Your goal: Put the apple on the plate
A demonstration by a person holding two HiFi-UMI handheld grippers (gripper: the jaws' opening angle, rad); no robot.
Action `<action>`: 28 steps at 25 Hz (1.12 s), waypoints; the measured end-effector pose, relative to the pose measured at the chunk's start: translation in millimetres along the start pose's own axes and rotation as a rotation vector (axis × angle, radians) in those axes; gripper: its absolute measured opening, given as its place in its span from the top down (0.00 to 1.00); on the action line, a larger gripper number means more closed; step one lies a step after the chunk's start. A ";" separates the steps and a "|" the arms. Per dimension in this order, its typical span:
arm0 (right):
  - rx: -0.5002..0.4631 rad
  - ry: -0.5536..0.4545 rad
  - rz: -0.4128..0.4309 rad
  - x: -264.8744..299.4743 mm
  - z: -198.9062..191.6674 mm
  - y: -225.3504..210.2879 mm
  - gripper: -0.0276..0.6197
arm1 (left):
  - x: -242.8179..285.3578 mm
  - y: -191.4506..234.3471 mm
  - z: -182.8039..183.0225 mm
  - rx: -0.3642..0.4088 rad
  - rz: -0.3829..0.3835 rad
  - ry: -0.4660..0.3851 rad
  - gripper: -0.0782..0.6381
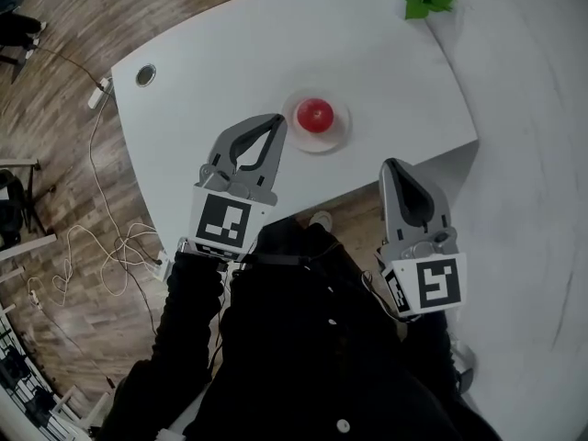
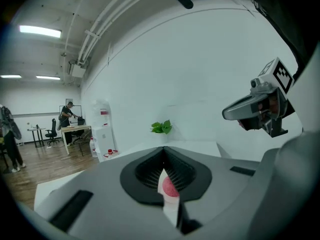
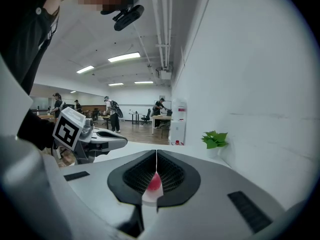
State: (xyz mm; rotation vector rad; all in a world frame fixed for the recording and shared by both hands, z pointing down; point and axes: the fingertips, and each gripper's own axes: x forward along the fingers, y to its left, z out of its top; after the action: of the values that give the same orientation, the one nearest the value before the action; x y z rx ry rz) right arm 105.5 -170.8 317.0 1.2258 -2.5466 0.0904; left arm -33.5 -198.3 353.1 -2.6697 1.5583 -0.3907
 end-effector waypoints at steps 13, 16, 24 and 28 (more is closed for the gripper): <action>0.011 -0.089 -0.011 -1.7 29.0 -10.6 0.89 | -32.4 8.9 52.8 -0.056 0.105 -0.008 0.87; 0.017 -0.111 -0.018 -2.2 35.1 -14.0 0.89 | -35.1 12.3 56.9 -0.048 0.130 -0.005 0.87; 0.011 -0.139 -0.026 -4.5 46.1 -16.4 0.89 | -37.7 5.8 63.5 -0.012 0.112 0.002 0.87; 0.002 -0.142 -0.023 -3.6 48.4 -15.5 0.89 | -35.4 3.3 66.1 -0.011 0.102 -0.004 0.87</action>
State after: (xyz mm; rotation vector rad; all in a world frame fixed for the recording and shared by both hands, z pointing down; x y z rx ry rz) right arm 107.4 -187.0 268.8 1.3052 -2.6520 0.0009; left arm -37.9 -176.3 281.5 -2.5830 1.6921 -0.3742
